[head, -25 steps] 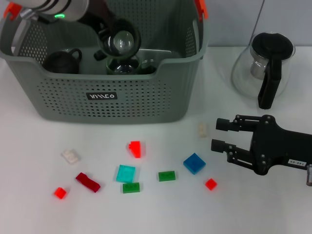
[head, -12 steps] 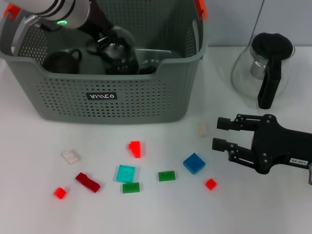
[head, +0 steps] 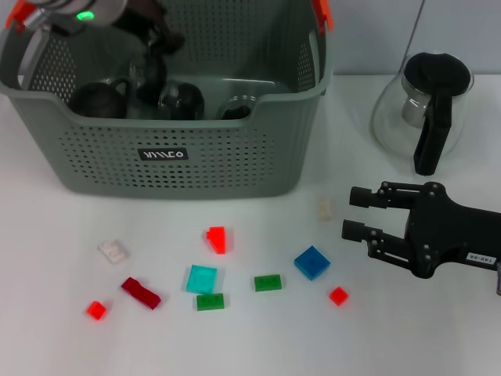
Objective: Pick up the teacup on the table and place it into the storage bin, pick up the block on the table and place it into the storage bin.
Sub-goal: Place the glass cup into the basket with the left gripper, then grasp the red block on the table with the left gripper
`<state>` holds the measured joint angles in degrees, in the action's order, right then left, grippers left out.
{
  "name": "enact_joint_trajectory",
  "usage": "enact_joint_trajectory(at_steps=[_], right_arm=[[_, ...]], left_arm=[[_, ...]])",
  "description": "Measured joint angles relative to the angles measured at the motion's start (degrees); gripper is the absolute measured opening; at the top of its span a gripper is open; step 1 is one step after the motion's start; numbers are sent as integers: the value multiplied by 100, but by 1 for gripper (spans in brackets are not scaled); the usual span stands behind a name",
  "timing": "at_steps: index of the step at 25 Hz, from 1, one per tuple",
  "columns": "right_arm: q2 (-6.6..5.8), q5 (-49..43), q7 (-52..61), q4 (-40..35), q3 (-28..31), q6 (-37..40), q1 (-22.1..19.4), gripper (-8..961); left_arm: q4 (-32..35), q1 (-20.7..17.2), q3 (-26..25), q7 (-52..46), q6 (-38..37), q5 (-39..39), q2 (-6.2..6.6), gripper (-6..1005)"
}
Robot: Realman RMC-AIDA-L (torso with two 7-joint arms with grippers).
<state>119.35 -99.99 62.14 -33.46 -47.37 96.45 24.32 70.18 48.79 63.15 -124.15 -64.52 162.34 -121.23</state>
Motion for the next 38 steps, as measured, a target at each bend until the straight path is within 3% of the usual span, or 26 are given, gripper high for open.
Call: enact_joint_trajectory(at_steps=[3, 6, 8, 10, 11, 14, 16, 20, 23, 27, 32, 38], right_arm=[[0, 1, 0, 0, 1, 0, -3, 491], [0, 1, -7, 4, 9, -1, -4, 490], [0, 1, -15, 7, 10, -2, -6, 490], [0, 1, -14, 8, 14, 1, -6, 491], [0, 0, -14, 9, 17, 1, -7, 491], [11, -10, -13, 10, 18, 0, -7, 492], [16, -12, -12, 12, 18, -1, -6, 493], [7, -3, -6, 15, 35, 13, -6, 491], [8, -8, -5, 15, 44, 19, -6, 490], [33, -26, -3, 15, 49, 31, 28, 491], [43, -30, 22, 15, 36, 35, 57, 493], [45, -18, 265, -16, 52, 39, 65, 491]], left_arm=[[422, -159, -739, 104, -180, -794, -50, 435], [507, -443, -1863, 321, -838, -2649, 86, 473], [59, -701, -2597, 563, -1443, -4425, 294, 471], [-685, -901, -2943, 745, -2015, -6016, 550, 479], [-1360, -1018, -3051, 881, -2446, -6998, 766, 488], [-2312, -1117, -3204, 1125, -3202, -8336, 1004, 515], [-2478, -1161, -3319, 1167, -3493, -8620, 1015, 533], [-2360, -1363, -3353, 1283, -4047, -8416, 973, 654], [-1991, -1583, -3368, 1394, -4496, -7783, 978, 767], [-1339, -1843, -3345, 1510, -5049, -6568, 911, 798], [-425, -2178, -2806, 1690, -5179, -5035, 707, 813], [-130, -2134, -2076, 1455, -5155, -3506, 598, 813]])
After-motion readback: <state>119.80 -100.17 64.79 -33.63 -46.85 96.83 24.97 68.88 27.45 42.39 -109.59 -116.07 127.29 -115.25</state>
